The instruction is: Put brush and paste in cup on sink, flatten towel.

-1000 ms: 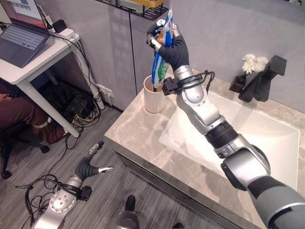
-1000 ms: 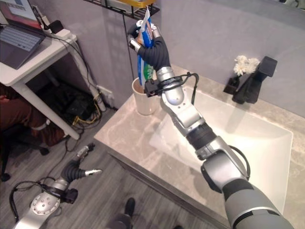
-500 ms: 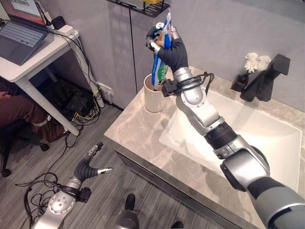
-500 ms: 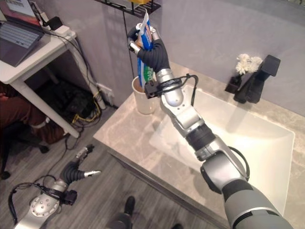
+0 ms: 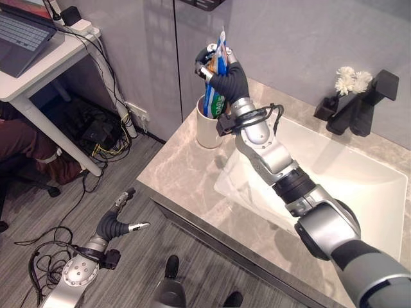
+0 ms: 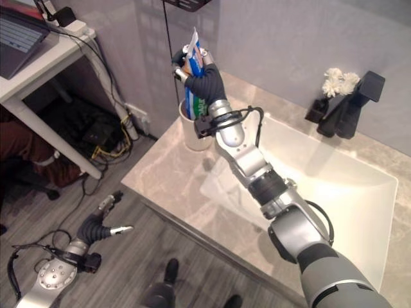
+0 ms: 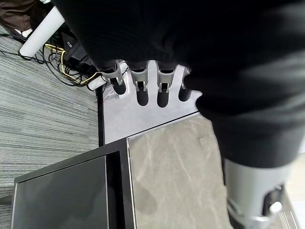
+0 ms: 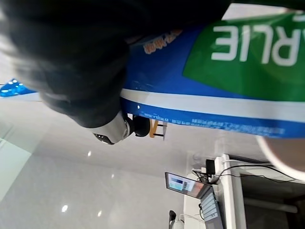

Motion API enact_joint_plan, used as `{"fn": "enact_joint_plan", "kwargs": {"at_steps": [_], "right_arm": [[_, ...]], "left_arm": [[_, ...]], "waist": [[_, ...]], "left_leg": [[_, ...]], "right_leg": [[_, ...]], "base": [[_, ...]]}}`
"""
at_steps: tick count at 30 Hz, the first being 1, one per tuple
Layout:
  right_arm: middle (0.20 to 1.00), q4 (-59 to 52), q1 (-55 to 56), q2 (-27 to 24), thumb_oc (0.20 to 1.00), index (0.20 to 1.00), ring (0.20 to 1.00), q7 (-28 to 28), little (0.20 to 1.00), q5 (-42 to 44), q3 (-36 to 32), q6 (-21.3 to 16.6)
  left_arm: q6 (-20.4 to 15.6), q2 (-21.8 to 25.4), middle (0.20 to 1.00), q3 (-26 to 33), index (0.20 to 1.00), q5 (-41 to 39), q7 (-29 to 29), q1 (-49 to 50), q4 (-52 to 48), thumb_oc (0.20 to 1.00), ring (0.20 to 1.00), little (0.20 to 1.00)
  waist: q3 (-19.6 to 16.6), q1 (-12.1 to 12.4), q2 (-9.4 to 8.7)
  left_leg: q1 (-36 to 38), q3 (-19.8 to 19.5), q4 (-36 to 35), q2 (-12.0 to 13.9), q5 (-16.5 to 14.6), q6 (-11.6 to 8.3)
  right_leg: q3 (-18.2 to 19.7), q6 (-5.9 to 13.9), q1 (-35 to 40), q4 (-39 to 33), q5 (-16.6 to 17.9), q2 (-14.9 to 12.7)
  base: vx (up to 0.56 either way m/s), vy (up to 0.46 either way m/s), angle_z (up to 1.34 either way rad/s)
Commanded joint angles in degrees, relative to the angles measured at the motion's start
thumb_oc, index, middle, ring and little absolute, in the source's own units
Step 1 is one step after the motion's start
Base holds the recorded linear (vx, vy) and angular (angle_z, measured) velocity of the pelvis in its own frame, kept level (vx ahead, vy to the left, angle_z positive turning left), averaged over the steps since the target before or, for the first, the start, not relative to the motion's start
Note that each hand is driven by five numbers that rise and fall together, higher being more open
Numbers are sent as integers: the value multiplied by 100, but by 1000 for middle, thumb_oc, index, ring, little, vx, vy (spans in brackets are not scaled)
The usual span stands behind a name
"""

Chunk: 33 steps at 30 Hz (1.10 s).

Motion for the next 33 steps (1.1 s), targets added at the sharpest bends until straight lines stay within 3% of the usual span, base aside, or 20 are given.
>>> {"fn": "enact_joint_plan", "kwargs": {"at_steps": [1,3,4,5,6,7,19,25,28,33], "right_arm": [[216,-38,-376,-83,216,216,216,-64,216,-159,-54,-281],[407,-22,-357,-81,407,407,407,-60,407,-151,-56,-270],[442,-22,-357,-82,442,442,442,-60,442,-151,-56,-271],[542,-29,-351,-93,542,542,542,-59,542,-157,-53,-271],[570,-30,-351,-94,570,570,570,-59,570,-157,-53,-270],[1000,-30,-331,-106,1000,1000,1000,-67,1000,-172,-59,-271],[1000,-496,-208,-133,1000,1000,1000,-143,1000,-417,-123,-286],[1000,-1600,-1,-318,1000,1000,1000,-232,1000,-1038,-219,-330],[1000,-2561,345,-516,1000,1000,1000,-406,1000,-1446,-491,-382],[1000,-3445,793,-685,1000,1000,1000,-573,1000,-1971,-933,-453]], "left_arm": [[-233,328,1000,99,1000,-147,81,72,-433,1000,1000,1000],[-226,312,1000,86,1000,-156,78,69,-418,1000,1000,1000],[-226,311,1000,85,1000,-156,78,68,-417,1000,1000,1000],[-222,310,1000,85,1000,-152,77,67,-413,1000,1000,1000],[-222,310,1000,85,1000,-152,77,67,-413,1000,1000,1000],[-217,293,1000,85,1000,-161,74,70,-398,1000,1000,1000],[-199,233,1000,152,1000,-139,129,63,-582,1000,1000,1000],[-210,157,1000,257,1000,-101,170,122,-704,1000,1000,1000],[-127,-235,1000,175,1000,-716,191,62,-306,1000,1000,1000],[-110,-452,1000,269,1000,-889,228,59,-259,1000,1000,1000]], "waist": [[-20,90,-272],[-15,84,-278],[-15,85,-278],[-13,81,-282],[-12,82,-281],[-22,65,-280],[-53,-19,-263],[-107,-53,-184],[-134,-151,-95],[-190,-265,-15]], "left_leg": [[-23,262,33,60,-9,47],[-13,270,33,68,-6,47],[-12,271,33,68,-7,46],[-6,275,33,71,-7,46],[-6,276,33,71,-7,46],[0,285,33,75,-9,47],[72,363,33,123,-30,44],[111,410,33,138,-16,52],[163,468,33,162,-7,44],[249,518,33,202,-20,36]], "right_leg": [[340,345,74,-2,699,-643],[351,341,67,-2,701,-635],[352,341,67,-2,701,-635],[357,338,67,-2,701,-632],[358,338,67,-2,701,-632],[366,333,68,-2,701,-627],[445,322,47,-2,713,-616],[471,304,55,-2,684,-634],[504,293,76,-2,665,-636],[546,273,114,-2,621,-620]], "base": [[0,0,0],[0,0,0],[0,0,0],[0,0,0],[0,0,0],[0,0,0],[0,0,0],[-13,-14,-7],[-11,-7,0],[-1,-3,-1]]}}
